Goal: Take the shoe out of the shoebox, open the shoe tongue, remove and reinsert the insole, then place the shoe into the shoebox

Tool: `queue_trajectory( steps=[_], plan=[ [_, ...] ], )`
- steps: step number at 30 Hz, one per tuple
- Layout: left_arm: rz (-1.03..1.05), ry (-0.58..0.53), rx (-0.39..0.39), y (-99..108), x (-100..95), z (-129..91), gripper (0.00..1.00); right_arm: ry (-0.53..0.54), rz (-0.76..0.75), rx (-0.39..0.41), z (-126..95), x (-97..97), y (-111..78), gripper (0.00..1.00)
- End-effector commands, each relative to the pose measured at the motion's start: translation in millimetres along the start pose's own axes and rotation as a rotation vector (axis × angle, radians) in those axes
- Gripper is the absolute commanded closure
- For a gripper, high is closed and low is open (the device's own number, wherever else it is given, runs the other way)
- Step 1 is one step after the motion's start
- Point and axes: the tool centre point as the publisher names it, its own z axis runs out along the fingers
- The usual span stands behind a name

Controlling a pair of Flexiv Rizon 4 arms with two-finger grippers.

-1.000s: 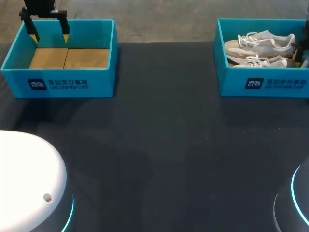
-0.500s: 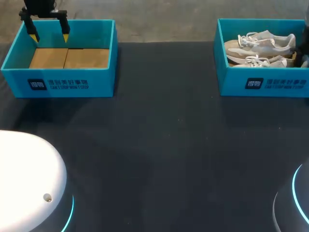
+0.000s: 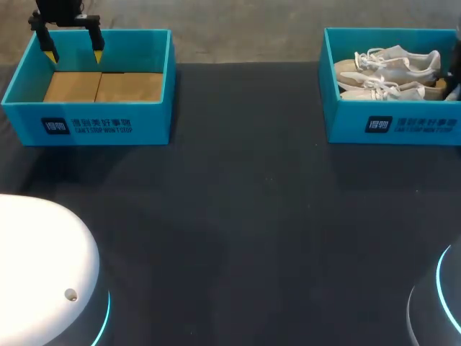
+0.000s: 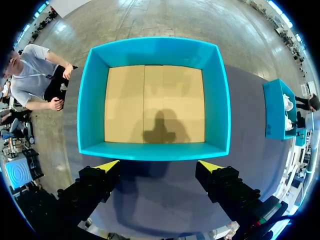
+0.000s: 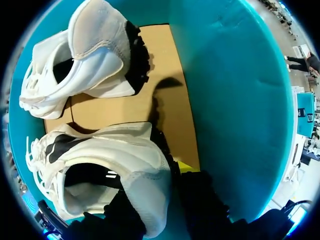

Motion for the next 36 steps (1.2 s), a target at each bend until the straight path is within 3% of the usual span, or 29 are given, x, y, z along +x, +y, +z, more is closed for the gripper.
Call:
queue_trajectory(
  steps=[1, 12, 25, 36],
  plan=[
    [0.0, -0.001, 0.0, 0.1, 0.0, -0.2, 0.0, -0.006, 0.007, -0.018, -6.7, 3.8, -4.5, 1.0],
    [0.0, -0.001, 0.0, 0.1, 0.0, -0.2, 0.0, -0.025, 0.028, -0.072, -40.7, 6.4, -10.8, 1.0],
    [0.0, -0.001, 0.0, 0.1, 0.0, -0.2, 0.0, -0.062, 0.035, -0.134, -113.0, 8.5, -18.4, 1.0],
    [0.0, -0.001, 0.0, 0.1, 0.0, -0.2, 0.0, -0.095, 0.038, -0.183, -171.6, 21.6, -42.9, 1.0]
  ],
)
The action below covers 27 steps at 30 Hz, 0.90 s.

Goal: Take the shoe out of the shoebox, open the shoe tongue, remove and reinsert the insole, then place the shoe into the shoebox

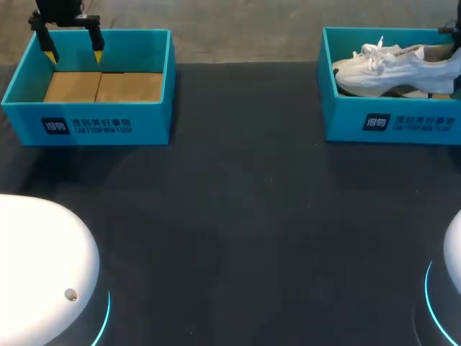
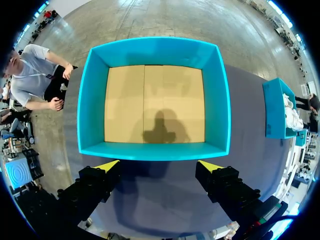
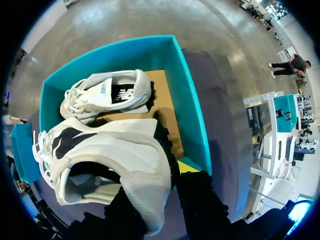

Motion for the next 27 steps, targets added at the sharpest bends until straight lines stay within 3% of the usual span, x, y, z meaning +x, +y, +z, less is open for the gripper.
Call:
queue_trajectory(
  steps=[1, 11, 27],
  plan=[
    [0.0, -0.001, 0.0, 0.1, 0.0, -0.2, 0.0, -0.005, 0.006, -0.026, -38.8, 2.1, -16.8, 1.0],
    [0.0, -0.001, 0.0, 0.1, 0.0, -0.2, 0.0, -0.034, 0.036, -0.041, -54.0, 3.6, -29.2, 1.0],
    [0.0, -0.001, 0.0, 0.1, 0.0, -0.2, 0.0, -0.042, 0.029, -0.038, -39.9, -20.9, -24.8, 1.0]
  ],
)
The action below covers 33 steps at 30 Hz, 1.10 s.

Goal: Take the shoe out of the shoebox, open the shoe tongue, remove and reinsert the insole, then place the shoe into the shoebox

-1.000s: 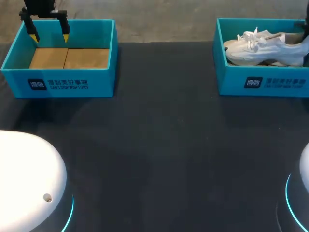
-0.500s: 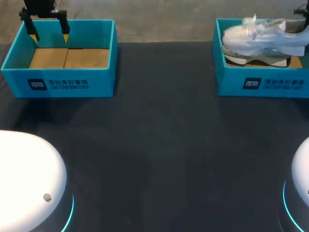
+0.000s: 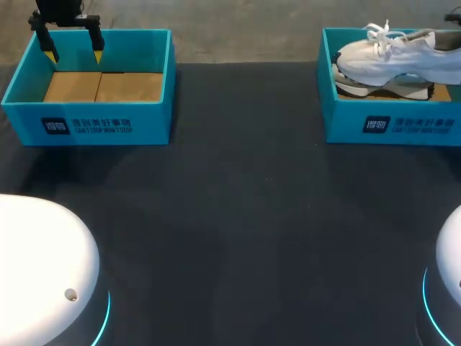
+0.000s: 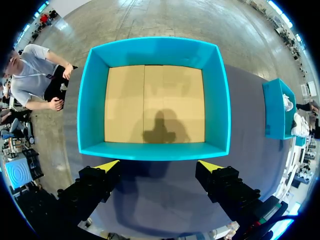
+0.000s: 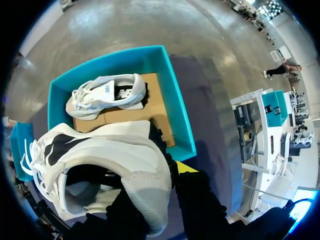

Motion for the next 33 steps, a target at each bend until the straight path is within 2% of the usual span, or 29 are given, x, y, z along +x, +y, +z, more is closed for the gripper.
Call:
queue_trajectory(
  steps=[1, 15, 22, 33],
  plan=[
    [0.0, -0.001, 0.0, 0.1, 0.0, -0.1, 0.0, 0.011, -0.003, -0.001, 5.1, -7.6, 1.6, 1.0],
    [0.0, -0.001, 0.0, 0.1, 0.0, -0.1, 0.0, 0.02, -0.046, -0.011, 31.0, -13.2, 13.7, 1.0],
    [0.0, -0.001, 0.0, 0.1, 0.0, -0.1, 0.0, 0.027, -0.052, -0.007, 33.9, -19.3, 15.8, 1.0],
    [0.0, -0.001, 0.0, 0.1, 0.0, -0.1, 0.0, 0.013, -0.028, -0.011, -15.5, -44.0, 0.0, 1.0]
  ],
)
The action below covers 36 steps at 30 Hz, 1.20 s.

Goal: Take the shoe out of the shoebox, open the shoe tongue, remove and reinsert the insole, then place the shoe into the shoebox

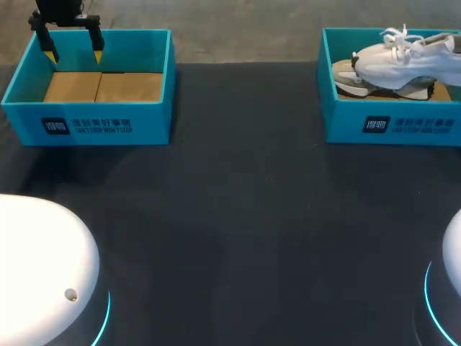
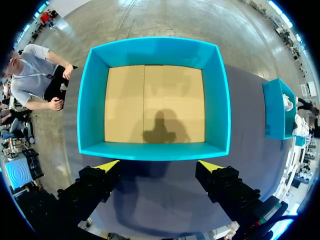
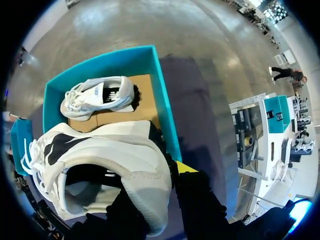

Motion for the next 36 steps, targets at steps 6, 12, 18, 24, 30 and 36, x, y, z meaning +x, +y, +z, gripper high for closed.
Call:
queue_trajectory(
  steps=[6, 12, 18, 24, 30, 36],
  plan=[
    [0.0, -0.001, 0.0, 0.1, -0.1, -0.1, 0.0, -0.023, 0.014, -0.01, -44.4, -9.5, -29.4, 1.0],
    [0.0, -0.001, 0.0, 0.1, -0.1, -0.1, 0.0, -0.015, 0.023, -0.023, -65.0, -7.8, -54.2, 1.0],
    [0.0, -0.001, 0.0, 0.1, -0.1, -0.1, 0.0, -0.028, 0.015, -0.027, -80.9, 4.6, -88.0, 1.0],
    [0.0, -0.001, 0.0, 0.1, -0.1, -0.1, 0.0, -0.035, 0.025, -0.033, -91.9, 18.8, -122.9, 1.0],
    [0.0, -0.001, 0.0, 0.1, -0.1, -0.1, 0.0, -0.026, 0.036, -0.026, -98.9, 32.1, -157.8, 1.0],
    [0.0, -0.001, 0.0, 0.1, -0.1, -0.1, 0.0, -0.019, 0.044, -0.02, -102.7, 49.8, -188.5, 1.0]
  ],
)
